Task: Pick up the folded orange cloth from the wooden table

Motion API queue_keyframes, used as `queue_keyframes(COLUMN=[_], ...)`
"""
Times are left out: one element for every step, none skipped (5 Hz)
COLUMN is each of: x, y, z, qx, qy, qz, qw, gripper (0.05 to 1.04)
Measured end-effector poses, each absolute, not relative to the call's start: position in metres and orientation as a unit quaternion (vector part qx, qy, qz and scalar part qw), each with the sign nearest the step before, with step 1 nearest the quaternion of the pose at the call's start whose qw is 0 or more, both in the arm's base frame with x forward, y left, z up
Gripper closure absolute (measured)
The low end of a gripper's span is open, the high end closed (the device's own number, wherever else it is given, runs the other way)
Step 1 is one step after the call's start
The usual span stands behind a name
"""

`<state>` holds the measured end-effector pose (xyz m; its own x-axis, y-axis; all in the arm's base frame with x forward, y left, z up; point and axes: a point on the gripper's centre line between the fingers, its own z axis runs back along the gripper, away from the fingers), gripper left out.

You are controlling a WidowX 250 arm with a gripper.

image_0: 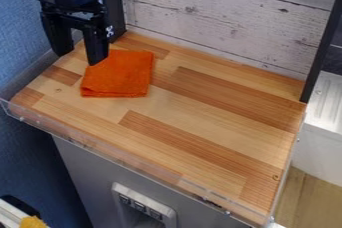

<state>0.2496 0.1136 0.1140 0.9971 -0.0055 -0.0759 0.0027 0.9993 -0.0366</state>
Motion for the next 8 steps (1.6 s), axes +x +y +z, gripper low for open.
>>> queue_keyframes(x=[0.256,0.276,0.298,0.311,0.323,0.326,0.331,0.334], y=[0.116,0.119,0.122,0.122,0.124,0.121,0.12,0.122], z=[0.109,0.104,0.103,0.101,0.099,0.098,0.093,0.08], qx=[-0.019,-0.015,-0.006,0.002,0.007,0.009,0.01,0.01], qy=[0.043,0.031,0.013,-0.001,-0.011,-0.017,-0.023,-0.02], qz=[0.019,0.049,0.084,0.12,0.15,0.173,0.192,0.205], qw=[0.999,0.998,0.996,0.993,0.989,0.985,0.981,0.978], gripper=[0.086,0.084,0.085,0.087,0.087,0.139,0.423,0.726])
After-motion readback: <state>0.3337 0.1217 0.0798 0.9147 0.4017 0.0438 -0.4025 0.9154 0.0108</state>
